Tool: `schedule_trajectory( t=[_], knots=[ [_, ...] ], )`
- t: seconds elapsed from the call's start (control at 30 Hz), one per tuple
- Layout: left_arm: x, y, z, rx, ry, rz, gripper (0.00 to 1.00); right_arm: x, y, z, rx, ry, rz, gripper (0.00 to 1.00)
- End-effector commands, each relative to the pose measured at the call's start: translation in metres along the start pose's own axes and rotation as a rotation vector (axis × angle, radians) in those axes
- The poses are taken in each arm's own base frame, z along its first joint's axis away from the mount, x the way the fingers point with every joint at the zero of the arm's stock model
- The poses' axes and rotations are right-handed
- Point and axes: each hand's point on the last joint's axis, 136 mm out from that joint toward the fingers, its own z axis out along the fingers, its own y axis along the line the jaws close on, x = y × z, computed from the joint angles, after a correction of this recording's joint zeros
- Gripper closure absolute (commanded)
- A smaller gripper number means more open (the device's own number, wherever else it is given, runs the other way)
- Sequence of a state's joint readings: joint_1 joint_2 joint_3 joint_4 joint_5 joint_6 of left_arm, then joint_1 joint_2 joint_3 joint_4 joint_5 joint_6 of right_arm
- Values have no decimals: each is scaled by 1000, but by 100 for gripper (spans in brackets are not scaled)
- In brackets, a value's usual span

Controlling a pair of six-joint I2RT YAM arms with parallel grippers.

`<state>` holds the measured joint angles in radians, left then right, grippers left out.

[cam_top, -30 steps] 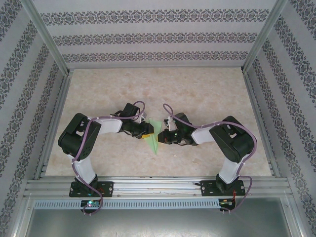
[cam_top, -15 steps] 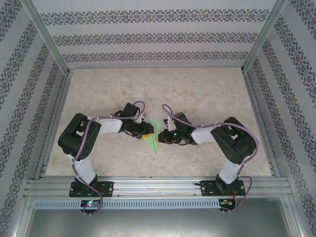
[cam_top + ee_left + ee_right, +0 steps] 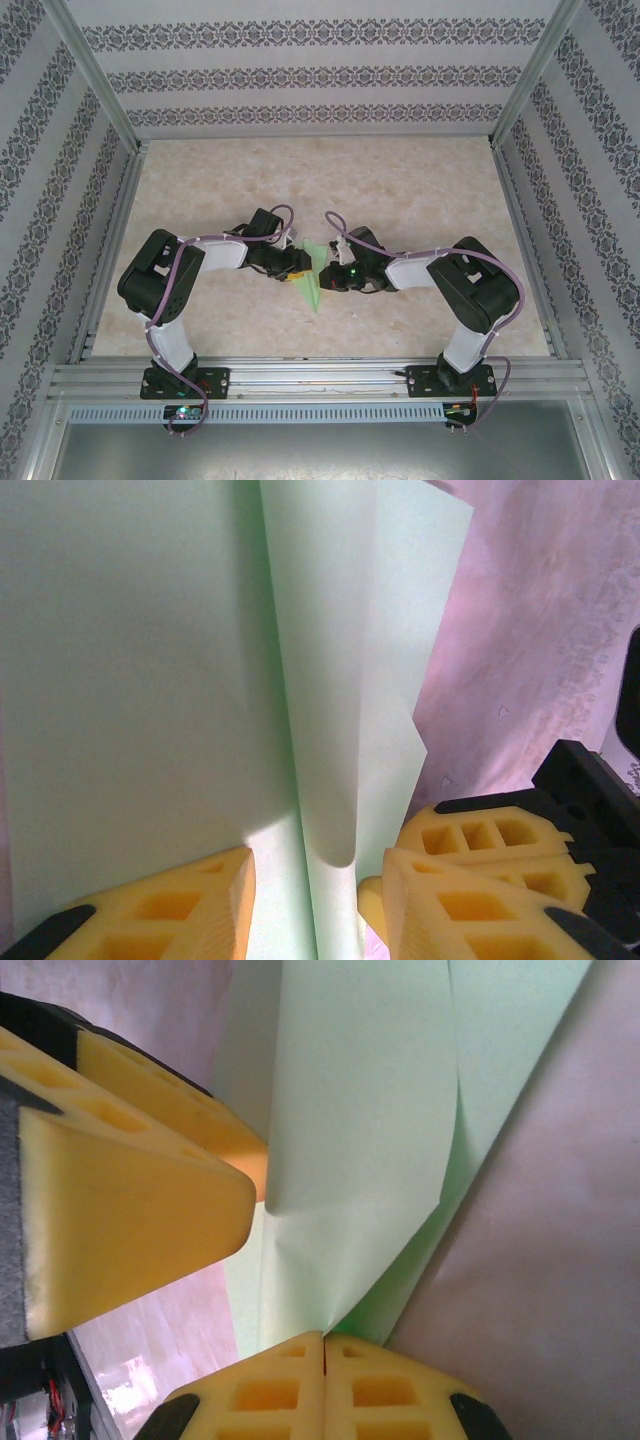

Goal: Fold a paper plane with a square sheet of paper (fold left side to right side)
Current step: Fourth fold the wing at the center of the table.

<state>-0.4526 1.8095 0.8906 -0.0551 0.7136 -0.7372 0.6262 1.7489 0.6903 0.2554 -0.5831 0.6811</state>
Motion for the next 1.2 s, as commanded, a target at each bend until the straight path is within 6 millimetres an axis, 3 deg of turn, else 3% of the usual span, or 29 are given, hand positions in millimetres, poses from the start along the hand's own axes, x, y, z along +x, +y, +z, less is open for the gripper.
schedule_trajectory(
  t=[0.0, 0.6, 0.87, 1.17],
  knots=[
    [12, 32, 8, -125, 27, -34, 61, -1, 4, 0, 12, -1, -25, 100],
    [12, 30, 6, -120, 21, -34, 60, 6, -12, 5, 97, 31, -10, 100],
    [8, 13, -3, -79, 4, -13, 54, 22, -35, 9, 185, 73, 42, 100],
    [4, -9, -17, -30, -26, 12, 49, 27, -46, 12, 223, 85, 69, 100]
  ],
)
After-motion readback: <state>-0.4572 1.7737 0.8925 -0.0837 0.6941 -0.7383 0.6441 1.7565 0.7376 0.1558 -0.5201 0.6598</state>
